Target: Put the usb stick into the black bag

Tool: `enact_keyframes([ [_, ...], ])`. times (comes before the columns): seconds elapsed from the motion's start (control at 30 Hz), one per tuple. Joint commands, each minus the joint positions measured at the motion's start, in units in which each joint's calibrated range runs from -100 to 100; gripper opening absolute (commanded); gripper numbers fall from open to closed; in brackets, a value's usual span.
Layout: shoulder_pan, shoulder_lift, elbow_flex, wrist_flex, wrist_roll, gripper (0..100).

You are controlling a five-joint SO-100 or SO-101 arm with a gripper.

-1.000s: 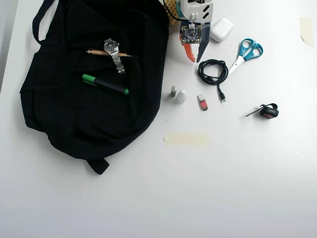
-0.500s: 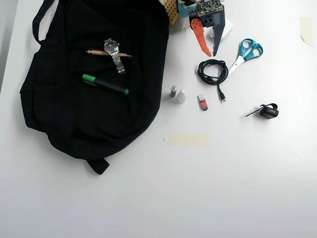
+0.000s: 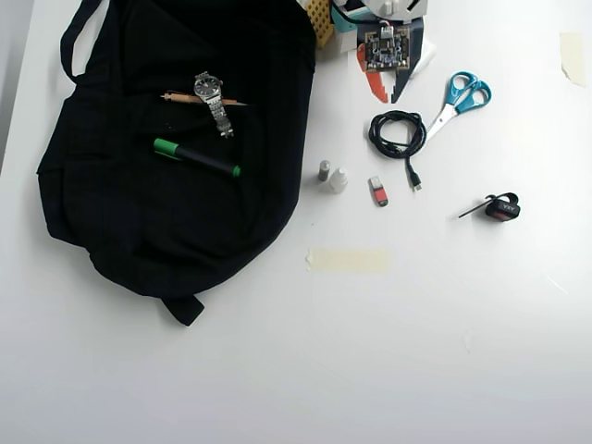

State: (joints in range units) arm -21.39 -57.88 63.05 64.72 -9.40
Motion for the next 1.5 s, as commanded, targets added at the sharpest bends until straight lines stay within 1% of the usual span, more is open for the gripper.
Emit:
enact_keyframes([
  [0.0,-0.45,7.51,-5.28,-2.96,0.22,2],
  [0.27,-2.61,18.63,-8.34,-11.15,0.64,2],
  [0.37,-3.14,23.61,-10.85,-13.13,2.69,2],
  [0.63,-3.06,32.4,-15.88,-13.9,3.48,2],
  [0.73,-1.19,33.9,-17.14,-13.9,5.63,2],
  [0.83,2.02,33.98,-17.05,-13.9,6.26,2],
  [1.03,8.23,33.98,-17.14,-13.99,9.72,2],
  [1.17,9.58,36.22,-17.23,-17.0,9.72,2],
  [1.27,9.58,40.95,-17.32,-21.31,9.51,3],
  [1.33,9.43,43.94,-18.04,-23.55,9.4,5],
  [1.47,9.05,47.76,-20.92,-23.64,9.4,10],
])
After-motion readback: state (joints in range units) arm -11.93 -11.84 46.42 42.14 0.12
